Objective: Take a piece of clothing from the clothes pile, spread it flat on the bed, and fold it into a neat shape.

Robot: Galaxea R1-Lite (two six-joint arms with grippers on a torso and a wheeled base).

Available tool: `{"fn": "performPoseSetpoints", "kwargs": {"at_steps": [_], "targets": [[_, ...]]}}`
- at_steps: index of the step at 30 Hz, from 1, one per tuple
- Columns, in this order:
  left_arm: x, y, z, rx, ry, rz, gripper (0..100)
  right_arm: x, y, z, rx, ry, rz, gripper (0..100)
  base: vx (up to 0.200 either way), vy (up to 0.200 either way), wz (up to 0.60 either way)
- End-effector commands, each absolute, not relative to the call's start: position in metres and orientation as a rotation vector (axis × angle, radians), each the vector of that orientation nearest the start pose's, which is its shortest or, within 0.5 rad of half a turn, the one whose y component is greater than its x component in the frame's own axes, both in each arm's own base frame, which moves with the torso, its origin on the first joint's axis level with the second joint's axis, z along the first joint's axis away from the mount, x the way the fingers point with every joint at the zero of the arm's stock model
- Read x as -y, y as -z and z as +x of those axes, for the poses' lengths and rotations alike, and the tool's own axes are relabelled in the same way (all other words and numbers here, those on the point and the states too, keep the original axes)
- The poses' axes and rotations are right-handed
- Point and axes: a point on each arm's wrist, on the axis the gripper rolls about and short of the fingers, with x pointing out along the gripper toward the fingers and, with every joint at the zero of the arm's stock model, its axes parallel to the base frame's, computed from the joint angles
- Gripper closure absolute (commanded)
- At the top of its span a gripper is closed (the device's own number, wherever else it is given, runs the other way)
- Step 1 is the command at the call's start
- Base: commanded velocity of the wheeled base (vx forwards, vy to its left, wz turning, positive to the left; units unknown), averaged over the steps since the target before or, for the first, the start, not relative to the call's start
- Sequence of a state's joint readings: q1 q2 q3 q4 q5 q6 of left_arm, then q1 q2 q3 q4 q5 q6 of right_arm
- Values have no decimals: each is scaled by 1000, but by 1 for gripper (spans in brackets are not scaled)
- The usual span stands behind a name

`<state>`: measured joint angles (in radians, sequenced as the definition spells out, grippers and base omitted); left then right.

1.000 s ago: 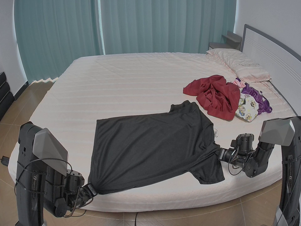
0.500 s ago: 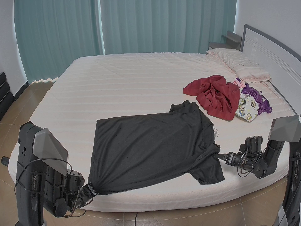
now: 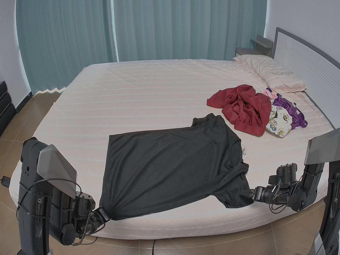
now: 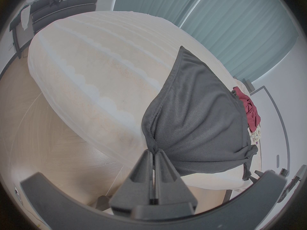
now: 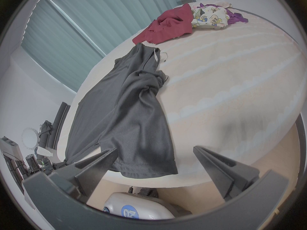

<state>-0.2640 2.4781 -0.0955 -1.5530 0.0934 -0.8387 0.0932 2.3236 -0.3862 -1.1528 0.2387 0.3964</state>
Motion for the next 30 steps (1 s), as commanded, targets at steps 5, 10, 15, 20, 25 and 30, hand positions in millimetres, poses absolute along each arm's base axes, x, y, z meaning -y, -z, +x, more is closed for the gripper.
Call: {"fn": "performPoseSetpoints", "kwargs": {"at_steps": [5, 10, 15, 20, 25, 30], "targets": [[58, 65, 224, -812, -181, -647, 100, -39, 59, 282, -889, -168, 406, 0, 0, 0, 0], [58, 65, 224, -812, -181, -647, 100, -40, 66, 287, -886, -170, 402, 0, 0, 0, 0], [58, 65, 224, -812, -181, -647, 100, -41, 64, 289, -869, -175, 401, 100, 0, 0, 0], [58, 65, 226, -808, -181, -652, 100, -33, 56, 279, -882, -158, 414, 100, 0, 0, 0], [57, 65, 225, -808, -184, -651, 100, -26, 46, 263, -895, -152, 428, 100, 0, 0, 0], [58, 62, 226, -800, -173, -647, 100, -22, 34, 248, -898, -148, 434, 100, 0, 0, 0]]}}
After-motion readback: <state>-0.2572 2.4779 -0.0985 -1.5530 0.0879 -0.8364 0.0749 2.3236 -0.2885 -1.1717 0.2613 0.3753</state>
